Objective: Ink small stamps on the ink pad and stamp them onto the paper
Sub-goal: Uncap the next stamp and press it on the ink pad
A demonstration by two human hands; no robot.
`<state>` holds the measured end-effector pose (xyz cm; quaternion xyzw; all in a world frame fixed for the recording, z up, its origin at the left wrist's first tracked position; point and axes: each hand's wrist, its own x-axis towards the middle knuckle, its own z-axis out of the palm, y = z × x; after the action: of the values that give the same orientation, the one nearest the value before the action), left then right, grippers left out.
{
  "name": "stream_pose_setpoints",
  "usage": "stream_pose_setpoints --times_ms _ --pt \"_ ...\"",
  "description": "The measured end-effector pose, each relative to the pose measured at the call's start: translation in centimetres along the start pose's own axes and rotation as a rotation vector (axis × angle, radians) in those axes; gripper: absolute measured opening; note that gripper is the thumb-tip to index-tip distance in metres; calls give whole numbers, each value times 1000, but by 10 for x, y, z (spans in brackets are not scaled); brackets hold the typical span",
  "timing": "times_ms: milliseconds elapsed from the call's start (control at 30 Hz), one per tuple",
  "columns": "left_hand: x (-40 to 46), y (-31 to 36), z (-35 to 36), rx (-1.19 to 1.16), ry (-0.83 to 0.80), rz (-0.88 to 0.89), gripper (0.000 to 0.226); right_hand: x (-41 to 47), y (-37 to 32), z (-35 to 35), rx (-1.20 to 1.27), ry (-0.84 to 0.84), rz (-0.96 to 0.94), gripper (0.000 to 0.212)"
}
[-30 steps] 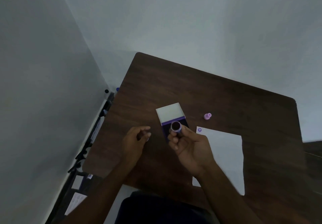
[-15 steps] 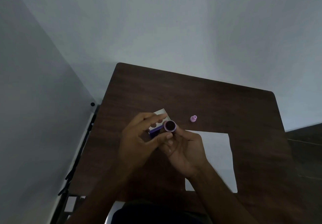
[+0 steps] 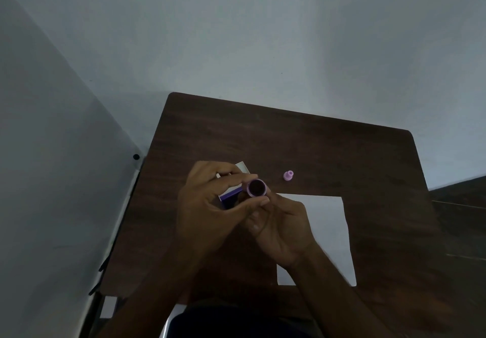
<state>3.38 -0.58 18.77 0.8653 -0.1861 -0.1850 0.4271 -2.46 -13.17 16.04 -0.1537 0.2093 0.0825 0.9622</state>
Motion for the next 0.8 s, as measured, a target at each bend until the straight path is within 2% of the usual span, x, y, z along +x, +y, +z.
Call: stream_pose_setpoints --times_ms 200,300,533,800 --pt "3 2 1 16 113 78 53 2 -4 -1 0 -61 5 41" --pt "5 3 0 8 115 93 53 4 -5 -2 48 -38 1 35" --pt "7 5 3 -2 131 152 49 9 -7 -8 44 -38 19 42" --pt "22 -28 21 58 232 282 51 24 -8 -36 21 12 37 31"
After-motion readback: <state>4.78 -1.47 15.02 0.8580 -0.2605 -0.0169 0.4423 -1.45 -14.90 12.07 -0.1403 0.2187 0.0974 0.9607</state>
